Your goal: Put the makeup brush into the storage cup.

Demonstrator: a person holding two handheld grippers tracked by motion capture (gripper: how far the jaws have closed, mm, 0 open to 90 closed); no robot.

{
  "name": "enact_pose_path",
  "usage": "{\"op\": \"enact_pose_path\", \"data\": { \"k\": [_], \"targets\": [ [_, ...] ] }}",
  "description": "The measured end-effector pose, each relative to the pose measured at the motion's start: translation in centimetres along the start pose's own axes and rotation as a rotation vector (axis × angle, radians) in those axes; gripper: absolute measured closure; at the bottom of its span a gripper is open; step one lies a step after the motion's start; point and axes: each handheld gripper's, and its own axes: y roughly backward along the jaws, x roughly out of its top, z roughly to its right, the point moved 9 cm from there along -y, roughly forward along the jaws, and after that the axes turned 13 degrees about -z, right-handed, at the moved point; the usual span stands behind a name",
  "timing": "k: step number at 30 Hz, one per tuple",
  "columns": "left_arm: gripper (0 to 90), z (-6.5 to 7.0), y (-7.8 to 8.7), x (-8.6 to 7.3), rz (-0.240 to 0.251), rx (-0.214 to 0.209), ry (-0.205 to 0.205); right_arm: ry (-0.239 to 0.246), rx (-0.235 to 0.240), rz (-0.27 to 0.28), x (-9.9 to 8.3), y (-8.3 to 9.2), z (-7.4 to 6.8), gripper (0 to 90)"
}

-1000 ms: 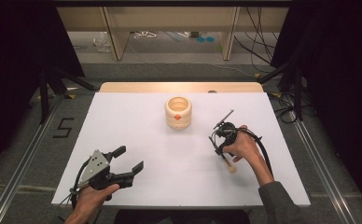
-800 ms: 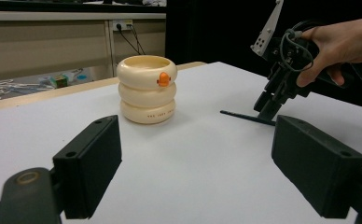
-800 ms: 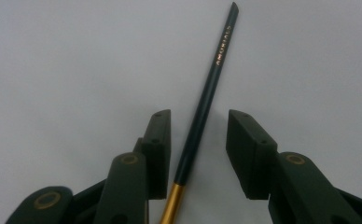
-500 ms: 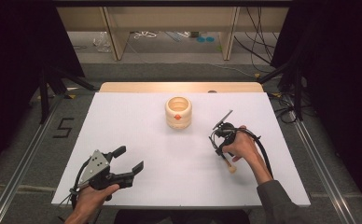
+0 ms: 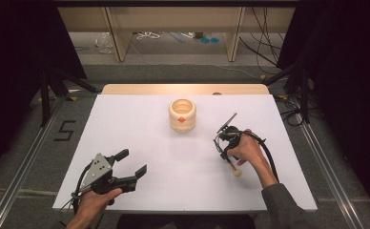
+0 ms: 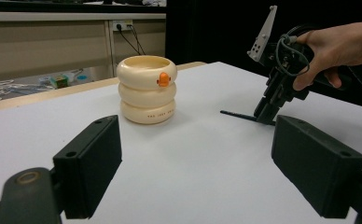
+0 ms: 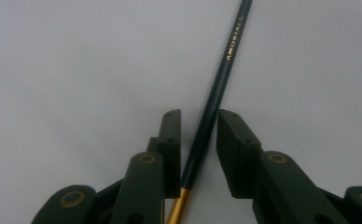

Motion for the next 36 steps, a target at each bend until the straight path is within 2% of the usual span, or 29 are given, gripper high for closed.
{"op": "enact_pose_path", "data": {
  "k": [3,10,13,17,18,22,24,25,27,31,32,33,34,36],
  "targets": [
    [15.8,0.03,0.00,0.01,0.001,-0.001,-0.002,-0.011,0.000,-0.008,-0.04,-0.14,0.01,72.6],
    [15.8,-0.01,0.00,0.01,0.001,0.002,-0.001,0.006,-0.026,-0.030,0.07,-0.20,0.22,75.9],
    [15.8,0.09,0.00,-0.01,0.003,-0.001,0.016,0.000,-0.030,-0.035,0.07,-0.21,0.19,77.0],
    [15.8,0.10,-0.01,-0.01,0.003,-0.002,0.017,-0.007,-0.030,-0.044,0.06,-0.20,0.16,77.9],
    [15.8,0.18,-0.07,0.07,0.014,-0.011,0.017,0.003,-0.033,-0.039,0.13,-0.25,0.26,78.1],
    [15.8,0.07,0.00,-0.03,0.001,0.000,0.016,-0.008,-0.023,-0.041,0.09,-0.27,0.32,79.4],
    [15.8,0.02,0.03,0.01,0.002,0.000,0.000,0.000,-0.019,-0.040,0.16,-0.30,0.40,80.0],
    [15.8,0.14,-0.06,0.07,0.014,-0.010,0.012,0.002,-0.021,-0.041,0.17,-0.31,0.43,80.1],
    [15.8,0.08,0.01,0.06,0.007,-0.004,-0.003,0.005,-0.025,-0.039,0.22,-0.36,0.44,80.3],
    [15.8,0.16,-0.03,0.05,0.012,-0.005,0.016,0.005,-0.030,-0.046,0.19,-0.38,0.39,80.5],
    [15.8,0.06,0.05,0.00,0.000,0.001,-0.005,-0.002,-0.027,-0.061,0.15,-0.31,0.31,80.7],
    [15.8,0.06,0.05,0.00,0.000,0.001,-0.005,-0.002,-0.027,-0.061,0.15,-0.31,0.31,80.7],
    [15.8,0.17,-0.07,0.06,0.013,-0.010,0.017,-0.008,-0.022,-0.067,0.14,-0.32,0.25,80.7],
    [15.8,0.15,-0.02,0.00,0.004,-0.005,0.015,0.006,-0.030,-0.060,0.24,-0.36,0.40,80.8]
  ]
}}
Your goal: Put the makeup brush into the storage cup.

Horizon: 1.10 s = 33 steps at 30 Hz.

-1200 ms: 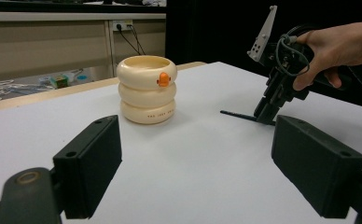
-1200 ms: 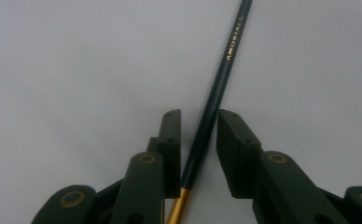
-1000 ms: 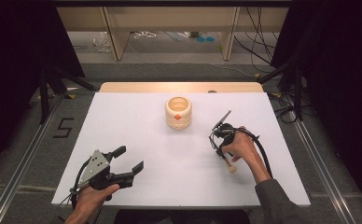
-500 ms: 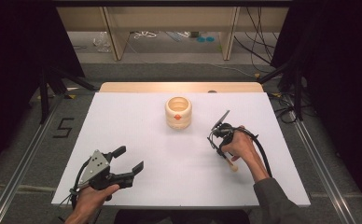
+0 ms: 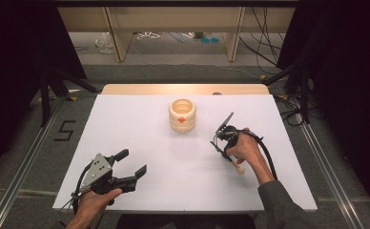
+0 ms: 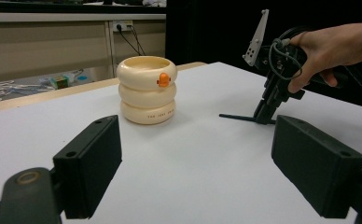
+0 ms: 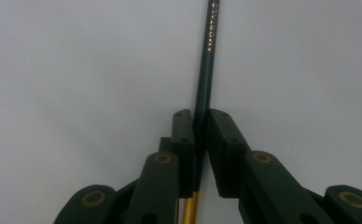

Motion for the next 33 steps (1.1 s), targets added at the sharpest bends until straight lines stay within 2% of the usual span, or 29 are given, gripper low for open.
{"op": "enact_pose_path", "data": {
  "k": [1,5,7,9,11,16,17,18,19,23,24,25,26,28,29,31,32,33],
  "targets": [
    [15.8,-0.1,0.0,0.0,-0.005,0.006,-0.014,0.001,0.000,-0.002,0.0,0.0,0.0,81.1],
    [15.8,0.0,0.0,0.0,-0.004,0.002,-0.001,-0.001,-0.006,-0.010,0.1,0.0,-0.1,82.7],
    [15.8,0.0,0.0,0.0,-0.004,0.002,-0.002,0.011,-0.012,-0.016,0.1,0.0,0.0,82.9],
    [15.8,-0.2,0.0,-0.1,-0.008,0.005,-0.020,0.009,-0.021,-0.023,0.1,0.0,-0.1,83.2],
    [15.8,-0.2,0.0,-0.1,-0.008,0.004,-0.018,-0.001,-0.018,-0.028,0.1,0.0,-0.2,83.2],
    [15.8,-0.1,0.0,-0.1,-0.010,0.004,-0.017,0.010,-0.026,-0.032,0.2,0.0,-0.1,83.3],
    [15.8,-0.2,0.0,-0.1,-0.009,0.005,-0.018,-0.017,-0.013,-0.045,0.1,0.1,-0.4,83.3],
    [15.9,-0.2,0.0,-0.1,-0.009,0.005,-0.018,-0.017,-0.013,-0.045,0.1,0.1,-0.4,83.3],
    [15.8,-0.2,0.0,-0.1,-0.009,0.005,-0.019,0.018,-0.029,-0.030,0.2,0.0,-0.1,83.4],
    [15.8,-0.2,0.0,-0.1,-0.008,0.004,-0.019,0.012,-0.022,-0.035,0.1,0.1,-0.2,83.5],
    [15.9,-0.2,0.0,0.0,-0.004,0.004,-0.014,0.034,-0.021,-0.019,0.1,0.1,-0.1,83.5],
    [15.9,-0.2,0.0,0.0,-0.004,0.004,-0.014,0.034,-0.021,-0.019,0.1,0.1,-0.1,83.5],
    [15.8,-0.2,0.1,0.0,-0.002,0.004,-0.011,0.051,-0.003,-0.010,-0.1,0.5,-0.2,83.6],
    [15.9,-0.2,0.0,0.1,0.009,-0.002,-0.007,0.053,0.008,0.002,-0.1,0.8,-0.3,83.6],
    [15.8,-0.3,0.0,0.0,-0.005,0.005,-0.002,0.057,0.012,0.050,-0.2,2.0,-0.3,83.6],
    [15.9,-0.2,0.0,0.0,-0.004,0.003,-0.004,0.054,0.011,0.058,-0.3,2.4,-0.3,83.6],
    [15.9,-0.2,0.0,0.0,-0.006,0.004,-0.017,0.054,0.011,0.088,-0.3,3.4,-0.3,83.6],
    [15.9,-0.2,0.0,0.0,-0.006,0.004,-0.018,0.064,0.008,0.095,-0.4,3.6,-0.3,83.6]
  ]
}}
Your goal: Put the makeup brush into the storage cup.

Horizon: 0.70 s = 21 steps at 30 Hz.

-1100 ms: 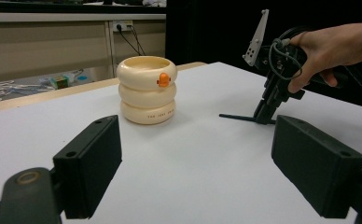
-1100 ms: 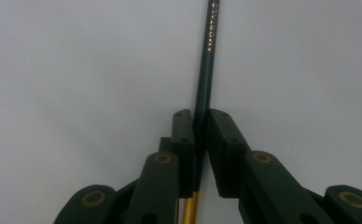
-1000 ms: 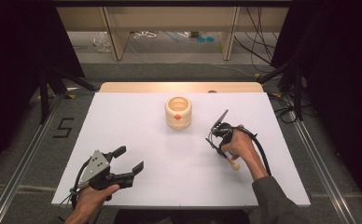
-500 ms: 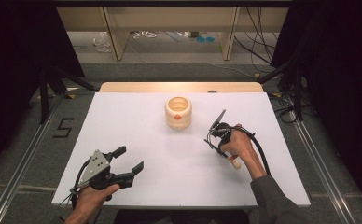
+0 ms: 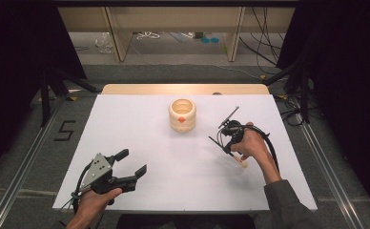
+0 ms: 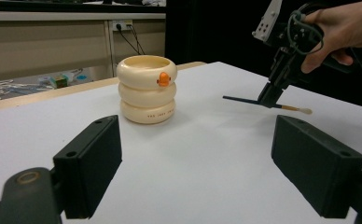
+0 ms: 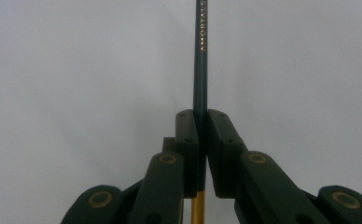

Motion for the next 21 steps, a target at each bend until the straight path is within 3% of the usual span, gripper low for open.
{"op": "enact_pose_path", "data": {
  "k": [6,11,13,16,21],
  "targets": [
    [15.9,-0.1,0.0,0.0,0.000,0.000,0.007,0.050,-0.012,0.029,0.2,1.1,-0.7,83.6],
    [15.9,0.0,0.0,0.0,0.002,-0.004,0.007,0.064,-0.018,0.036,0.3,1.4,-1.1,83.6],
    [15.8,0.0,0.0,0.0,0.001,-0.007,0.008,0.087,-0.053,0.044,0.3,1.8,-1.4,83.5],
    [15.9,0.0,0.0,0.0,-0.003,-0.008,0.000,0.102,-0.059,0.044,0.3,2.2,-1.9,83.6],
    [15.8,0.1,0.0,-0.1,-0.008,-0.023,0.004,0.165,-0.075,0.060,0.1,2.9,-3.1,83.6]
  ]
}}
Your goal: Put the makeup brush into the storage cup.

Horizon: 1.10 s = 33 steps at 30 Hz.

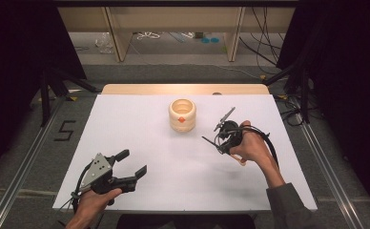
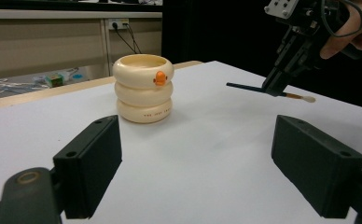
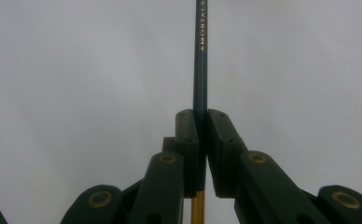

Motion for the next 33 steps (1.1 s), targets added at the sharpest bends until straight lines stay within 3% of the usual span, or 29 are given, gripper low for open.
{"op": "enact_pose_path", "data": {
  "k": [8,18,22,23,26,33],
  "targets": [
    [15.9,0.5,-0.3,-0.3,-0.023,-0.028,-0.016,0.067,-0.009,0.001,0.0,0.2,-1.4,83.6],
    [15.8,0.4,-0.4,-0.3,-0.026,-0.027,-0.011,0.122,-0.011,0.028,0.3,0.9,-3.0,83.5],
    [15.7,0.5,-0.6,-0.2,-0.024,-0.030,0.011,0.150,-0.005,0.029,0.6,1.0,-4.0,83.5],
    [15.7,0.5,-0.6,-0.1,-0.024,-0.029,-0.010,0.165,-0.009,0.031,0.8,1.1,-4.4,83.5],
    [15.7,0.6,-0.7,0.0,-0.024,-0.030,-0.006,0.192,-0.005,0.037,1.1,1.2,-4.9,83.5],
    [15.7,1.1,-1.3,0.2,-0.050,-0.065,-0.014,0.234,-0.003,0.036,1.6,1.1,-6.0,83.5]
  ]
}}
